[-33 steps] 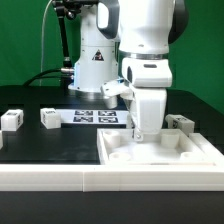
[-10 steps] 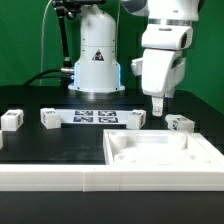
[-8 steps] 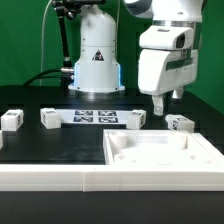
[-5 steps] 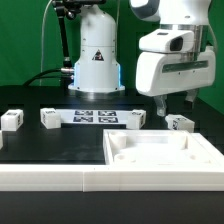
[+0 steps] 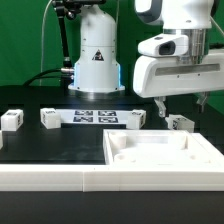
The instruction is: Assemble one leg
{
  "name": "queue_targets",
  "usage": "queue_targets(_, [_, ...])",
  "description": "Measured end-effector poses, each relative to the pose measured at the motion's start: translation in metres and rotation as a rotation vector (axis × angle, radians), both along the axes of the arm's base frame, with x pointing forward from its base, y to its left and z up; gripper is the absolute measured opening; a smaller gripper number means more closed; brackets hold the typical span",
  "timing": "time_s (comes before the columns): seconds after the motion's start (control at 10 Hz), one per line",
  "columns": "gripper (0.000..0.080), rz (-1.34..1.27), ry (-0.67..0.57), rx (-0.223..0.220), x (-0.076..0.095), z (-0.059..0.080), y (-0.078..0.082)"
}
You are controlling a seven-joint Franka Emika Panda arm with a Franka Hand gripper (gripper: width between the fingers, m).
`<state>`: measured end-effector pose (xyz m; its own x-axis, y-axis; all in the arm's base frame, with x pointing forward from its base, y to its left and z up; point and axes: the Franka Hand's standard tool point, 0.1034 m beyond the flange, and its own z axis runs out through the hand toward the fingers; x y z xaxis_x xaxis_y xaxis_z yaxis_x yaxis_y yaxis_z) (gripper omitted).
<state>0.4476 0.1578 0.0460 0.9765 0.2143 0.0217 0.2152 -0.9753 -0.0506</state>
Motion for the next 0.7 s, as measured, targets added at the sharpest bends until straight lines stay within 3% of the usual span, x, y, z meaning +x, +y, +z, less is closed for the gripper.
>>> queue_targets(0.1, [0.0648,0.018,0.002,0.001,-0.0032,-0.0024,0.0063])
queue_targets(0.4, [0.0648,0.030,0.051,-0.019,-0.0046,-0.0025,0.0025])
queue_targets(0.7, [0.0648,0.037,0.256,-0.090,-0.0052,-0.0016,0.0002])
